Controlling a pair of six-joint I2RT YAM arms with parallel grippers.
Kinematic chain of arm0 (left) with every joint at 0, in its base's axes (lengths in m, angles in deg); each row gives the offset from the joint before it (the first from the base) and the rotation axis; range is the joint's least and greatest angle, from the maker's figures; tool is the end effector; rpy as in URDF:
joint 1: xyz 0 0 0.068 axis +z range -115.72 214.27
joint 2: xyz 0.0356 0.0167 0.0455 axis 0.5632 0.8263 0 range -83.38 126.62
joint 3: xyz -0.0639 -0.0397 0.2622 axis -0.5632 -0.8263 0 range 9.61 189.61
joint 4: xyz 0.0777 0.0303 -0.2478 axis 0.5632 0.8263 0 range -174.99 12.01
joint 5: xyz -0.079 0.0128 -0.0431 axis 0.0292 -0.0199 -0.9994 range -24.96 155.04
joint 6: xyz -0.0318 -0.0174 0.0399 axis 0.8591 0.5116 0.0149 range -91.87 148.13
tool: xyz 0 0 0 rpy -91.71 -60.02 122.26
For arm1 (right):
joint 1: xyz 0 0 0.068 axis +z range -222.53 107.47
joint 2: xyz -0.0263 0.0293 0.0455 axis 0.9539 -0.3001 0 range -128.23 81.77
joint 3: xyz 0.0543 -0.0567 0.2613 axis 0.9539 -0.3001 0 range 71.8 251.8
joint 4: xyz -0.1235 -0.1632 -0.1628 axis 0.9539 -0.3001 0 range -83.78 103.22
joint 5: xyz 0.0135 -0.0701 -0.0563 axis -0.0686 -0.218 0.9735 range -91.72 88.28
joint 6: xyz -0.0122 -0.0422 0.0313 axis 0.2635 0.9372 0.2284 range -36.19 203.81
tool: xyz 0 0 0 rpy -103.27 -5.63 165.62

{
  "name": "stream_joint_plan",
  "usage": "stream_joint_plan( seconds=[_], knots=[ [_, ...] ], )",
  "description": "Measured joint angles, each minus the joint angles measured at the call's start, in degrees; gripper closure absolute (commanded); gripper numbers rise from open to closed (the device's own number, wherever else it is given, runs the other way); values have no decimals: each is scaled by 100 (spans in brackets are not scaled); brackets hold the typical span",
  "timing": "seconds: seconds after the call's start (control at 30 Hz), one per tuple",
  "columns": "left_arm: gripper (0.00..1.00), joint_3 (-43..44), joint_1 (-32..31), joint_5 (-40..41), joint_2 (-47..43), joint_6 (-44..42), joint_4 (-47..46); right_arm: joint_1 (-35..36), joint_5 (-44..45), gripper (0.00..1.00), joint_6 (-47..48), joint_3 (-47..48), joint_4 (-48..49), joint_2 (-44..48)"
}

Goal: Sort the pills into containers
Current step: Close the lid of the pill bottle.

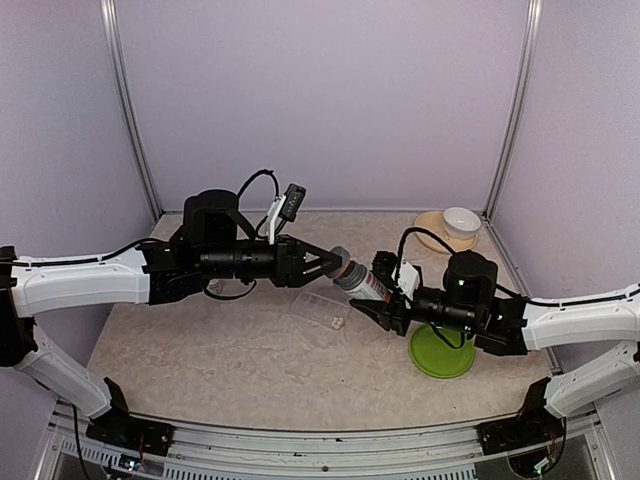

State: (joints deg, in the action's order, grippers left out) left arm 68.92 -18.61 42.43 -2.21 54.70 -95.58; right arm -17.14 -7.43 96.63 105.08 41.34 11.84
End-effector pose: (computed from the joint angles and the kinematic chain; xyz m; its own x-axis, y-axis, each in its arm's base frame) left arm 0.1906 -0.2747 0.3180 -0.5364 0.0246 -0.8436 0.8092 0.2989 -0.5058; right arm 0.1505 0.2244 0.2471 0.1119 -0.2264 -0.9676 -0.8719 0.4448 -0.2049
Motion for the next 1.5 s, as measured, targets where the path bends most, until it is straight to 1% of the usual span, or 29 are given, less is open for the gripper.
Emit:
stream_joint_plan(
  seconds=[0.23, 0.8, 1.2, 1.33, 1.5],
  knots=[
    [55, 0, -59, -33, 192, 24, -15, 39, 63, 75, 4, 0, -4, 85],
    [55, 11, -90, -33, 238, 160, -306, 114, 92, 75, 20, 2, -2, 90],
    [55, 11, -179, 28, 367, 173, -313, 125, 219, 75, 44, 63, -136, 90],
    [55, 13, -186, 109, 376, 175, -310, 133, 308, 76, 50, 114, -190, 57],
    [55, 61, -188, 297, 533, 264, -302, 190, 684, 78, 155, 245, -426, -50]
  ],
)
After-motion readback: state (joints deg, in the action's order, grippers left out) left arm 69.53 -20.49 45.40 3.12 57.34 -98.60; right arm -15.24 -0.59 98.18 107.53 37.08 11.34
